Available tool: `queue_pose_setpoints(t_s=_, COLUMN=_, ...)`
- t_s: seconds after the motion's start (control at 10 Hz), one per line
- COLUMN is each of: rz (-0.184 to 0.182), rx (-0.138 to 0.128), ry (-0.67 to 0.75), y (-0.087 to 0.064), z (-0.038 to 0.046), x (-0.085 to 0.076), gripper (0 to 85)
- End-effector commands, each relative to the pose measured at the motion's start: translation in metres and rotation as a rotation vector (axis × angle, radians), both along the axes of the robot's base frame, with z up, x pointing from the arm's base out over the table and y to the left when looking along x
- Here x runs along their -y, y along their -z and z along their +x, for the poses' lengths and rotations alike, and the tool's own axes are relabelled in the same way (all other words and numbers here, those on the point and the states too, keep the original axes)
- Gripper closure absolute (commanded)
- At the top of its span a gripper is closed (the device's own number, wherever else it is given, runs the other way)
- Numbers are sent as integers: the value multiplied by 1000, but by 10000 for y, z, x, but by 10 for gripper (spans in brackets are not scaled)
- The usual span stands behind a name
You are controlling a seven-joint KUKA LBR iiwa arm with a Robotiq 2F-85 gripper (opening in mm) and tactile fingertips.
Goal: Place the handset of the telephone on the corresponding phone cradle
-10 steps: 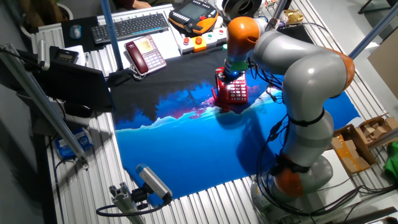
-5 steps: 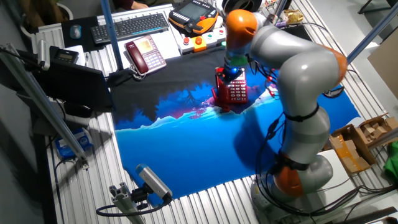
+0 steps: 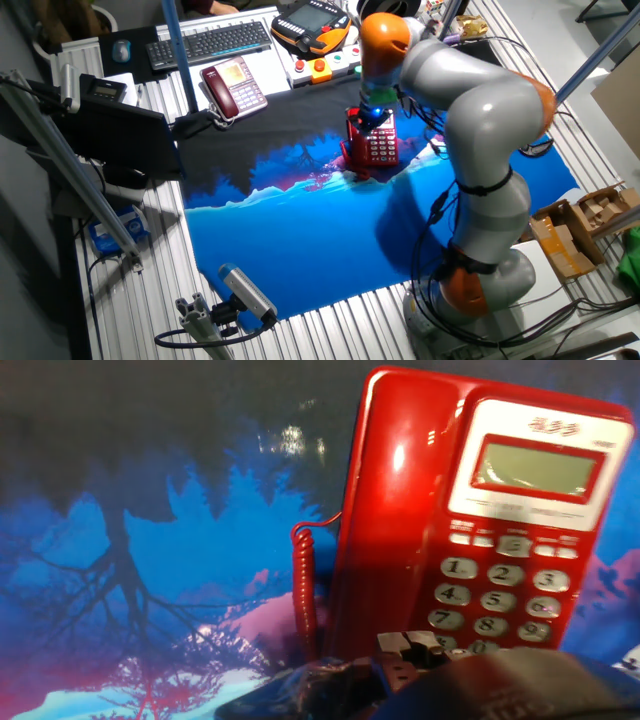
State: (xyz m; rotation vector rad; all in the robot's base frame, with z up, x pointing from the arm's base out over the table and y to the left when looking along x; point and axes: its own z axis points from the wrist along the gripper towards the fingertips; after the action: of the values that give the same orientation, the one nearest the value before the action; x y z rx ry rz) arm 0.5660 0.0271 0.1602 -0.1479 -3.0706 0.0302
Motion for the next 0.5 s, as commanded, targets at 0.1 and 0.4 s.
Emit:
queue_pose_setpoints(t_s=0.1, rz=18, rx=41, ry=20, y=-242, z=-42, x=65, gripper=843)
queue_pose_setpoints(t_s=0.4, rz=-8, rx=128, ry=38, y=-531, z=-127, x=95, gripper=843)
